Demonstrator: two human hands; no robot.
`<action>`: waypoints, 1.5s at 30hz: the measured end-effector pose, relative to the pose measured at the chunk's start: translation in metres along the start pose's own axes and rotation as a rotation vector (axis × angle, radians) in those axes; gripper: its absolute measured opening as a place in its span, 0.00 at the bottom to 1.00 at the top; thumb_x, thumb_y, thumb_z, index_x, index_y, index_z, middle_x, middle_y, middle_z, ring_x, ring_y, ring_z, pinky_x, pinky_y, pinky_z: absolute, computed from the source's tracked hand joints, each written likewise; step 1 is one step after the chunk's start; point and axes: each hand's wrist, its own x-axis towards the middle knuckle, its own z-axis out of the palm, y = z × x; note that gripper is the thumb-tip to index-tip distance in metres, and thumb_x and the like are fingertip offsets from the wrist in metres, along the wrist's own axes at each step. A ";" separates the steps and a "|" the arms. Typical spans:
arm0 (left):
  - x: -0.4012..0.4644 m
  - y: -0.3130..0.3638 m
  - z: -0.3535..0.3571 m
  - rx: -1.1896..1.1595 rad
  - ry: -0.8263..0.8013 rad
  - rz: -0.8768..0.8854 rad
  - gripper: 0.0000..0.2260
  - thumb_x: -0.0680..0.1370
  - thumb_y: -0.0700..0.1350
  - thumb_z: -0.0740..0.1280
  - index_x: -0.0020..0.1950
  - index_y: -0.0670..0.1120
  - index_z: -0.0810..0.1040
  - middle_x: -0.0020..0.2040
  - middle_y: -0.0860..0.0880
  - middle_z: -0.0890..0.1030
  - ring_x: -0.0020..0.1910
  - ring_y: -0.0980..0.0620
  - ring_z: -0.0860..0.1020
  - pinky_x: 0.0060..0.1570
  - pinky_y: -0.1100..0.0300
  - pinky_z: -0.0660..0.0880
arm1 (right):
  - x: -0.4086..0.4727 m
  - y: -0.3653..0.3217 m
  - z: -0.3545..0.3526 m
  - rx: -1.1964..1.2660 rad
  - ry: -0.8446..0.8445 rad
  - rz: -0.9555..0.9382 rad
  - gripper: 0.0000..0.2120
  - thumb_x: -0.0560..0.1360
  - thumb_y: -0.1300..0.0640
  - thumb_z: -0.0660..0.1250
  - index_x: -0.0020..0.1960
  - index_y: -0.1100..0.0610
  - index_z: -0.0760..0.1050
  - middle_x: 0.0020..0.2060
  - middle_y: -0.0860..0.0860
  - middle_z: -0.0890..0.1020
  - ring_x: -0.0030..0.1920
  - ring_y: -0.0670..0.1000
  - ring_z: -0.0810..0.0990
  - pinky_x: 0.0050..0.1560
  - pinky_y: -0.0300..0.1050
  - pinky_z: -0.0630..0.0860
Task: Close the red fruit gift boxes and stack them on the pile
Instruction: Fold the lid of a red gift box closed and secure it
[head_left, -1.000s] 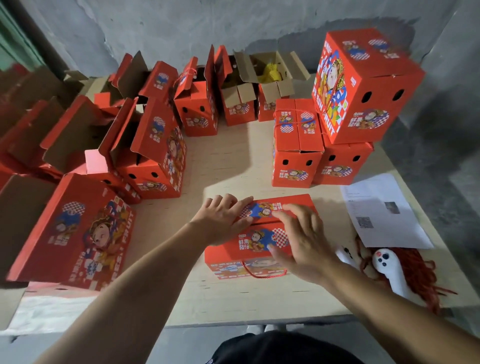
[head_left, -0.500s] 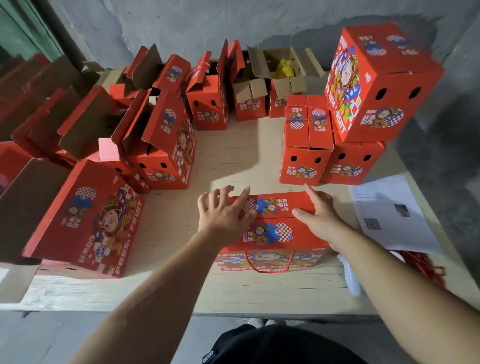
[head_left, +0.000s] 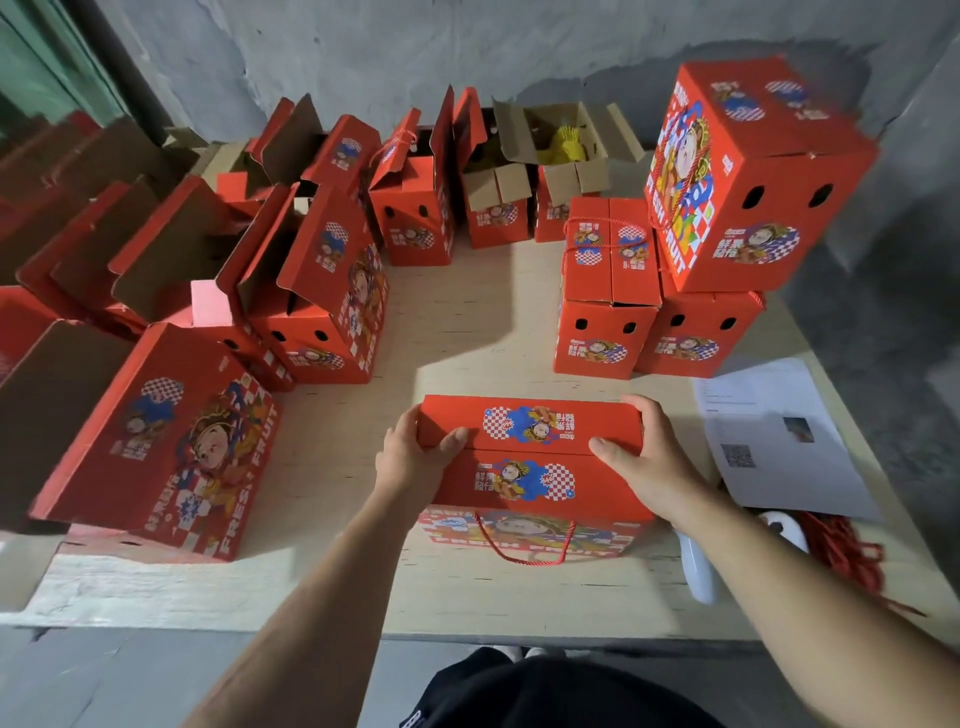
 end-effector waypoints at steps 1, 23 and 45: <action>0.000 0.000 -0.001 -0.029 -0.010 -0.008 0.45 0.63 0.73 0.74 0.75 0.52 0.72 0.64 0.47 0.80 0.63 0.43 0.80 0.63 0.39 0.78 | -0.002 0.001 0.001 0.004 0.011 0.013 0.31 0.78 0.46 0.73 0.76 0.44 0.61 0.70 0.49 0.71 0.67 0.52 0.75 0.63 0.58 0.79; 0.031 0.046 0.043 0.656 -0.075 0.392 0.39 0.75 0.72 0.67 0.82 0.60 0.61 0.70 0.55 0.79 0.64 0.50 0.80 0.59 0.51 0.77 | -0.011 -0.022 -0.035 -0.720 -0.260 0.251 0.47 0.51 0.10 0.60 0.55 0.44 0.76 0.48 0.41 0.83 0.48 0.49 0.83 0.47 0.49 0.80; -0.041 0.034 0.043 -0.616 -0.228 -0.497 0.18 0.85 0.58 0.63 0.40 0.49 0.69 0.30 0.52 0.66 0.24 0.56 0.56 0.22 0.64 0.55 | -0.014 0.005 0.008 -0.426 0.381 -0.531 0.11 0.73 0.57 0.78 0.55 0.51 0.85 0.48 0.50 0.84 0.49 0.53 0.81 0.46 0.51 0.80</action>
